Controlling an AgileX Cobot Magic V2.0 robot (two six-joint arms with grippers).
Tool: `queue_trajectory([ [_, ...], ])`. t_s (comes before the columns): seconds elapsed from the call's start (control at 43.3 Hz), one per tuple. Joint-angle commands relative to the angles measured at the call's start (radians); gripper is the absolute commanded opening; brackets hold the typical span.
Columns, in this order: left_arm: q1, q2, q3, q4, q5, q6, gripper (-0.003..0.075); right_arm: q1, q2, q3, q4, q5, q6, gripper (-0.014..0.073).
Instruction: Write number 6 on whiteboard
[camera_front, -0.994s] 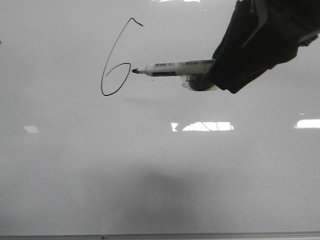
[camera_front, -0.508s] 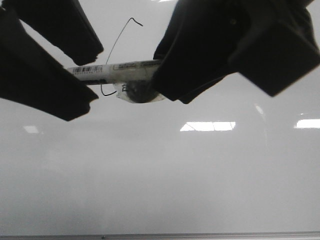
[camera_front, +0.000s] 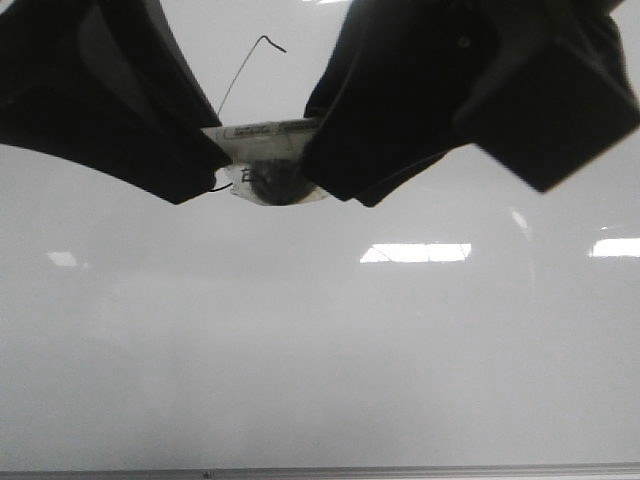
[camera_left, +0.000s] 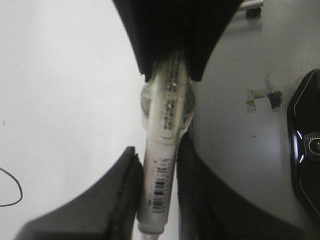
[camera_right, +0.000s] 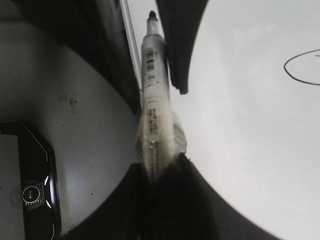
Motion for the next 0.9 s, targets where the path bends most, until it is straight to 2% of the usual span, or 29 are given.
queue_trajectory([
  [0.0, -0.006, -0.006, -0.033, -0.011, -0.065, -0.005, 0.0073, 0.000, -0.028, -0.025, -0.002, -0.072, -0.010, -0.0059],
  [0.069, -0.006, -0.004, -0.033, -0.013, -0.070, -0.005, 0.0048, 0.000, -0.028, -0.025, -0.002, -0.071, -0.010, -0.0047],
  [0.139, -0.006, -0.004, -0.033, -0.013, -0.070, -0.005, 0.0043, 0.000, -0.028, -0.025, -0.002, -0.069, -0.010, 0.0020],
  [0.254, -0.006, -0.004, -0.033, -0.013, -0.049, -0.018, 0.0043, -0.003, -0.028, -0.025, -0.002, -0.063, -0.009, 0.0263],
  [0.3, 0.000, -0.004, -0.033, -0.013, -0.033, -0.041, 0.0043, -0.013, -0.034, -0.025, -0.003, -0.052, -0.008, 0.0391],
  [0.37, 0.021, -0.009, -0.029, -0.013, -0.026, -0.077, 0.0043, -0.046, -0.046, -0.025, -0.004, -0.033, 0.018, 0.0460],
  [0.531, 0.131, -0.056, 0.015, -0.032, -0.082, -0.139, 0.0042, -0.203, -0.123, 0.000, -0.015, 0.028, 0.116, 0.0371],
  [0.716, 0.370, -0.176, 0.099, -0.067, -0.113, -0.228, 0.0042, -0.386, -0.337, 0.170, -0.015, -0.039, 0.212, 0.0285],
  [0.878, 0.610, -0.284, 0.177, -0.067, -0.122, -0.344, 0.0042, -0.565, -0.565, 0.347, -0.015, -0.090, 0.408, 0.0069],
])
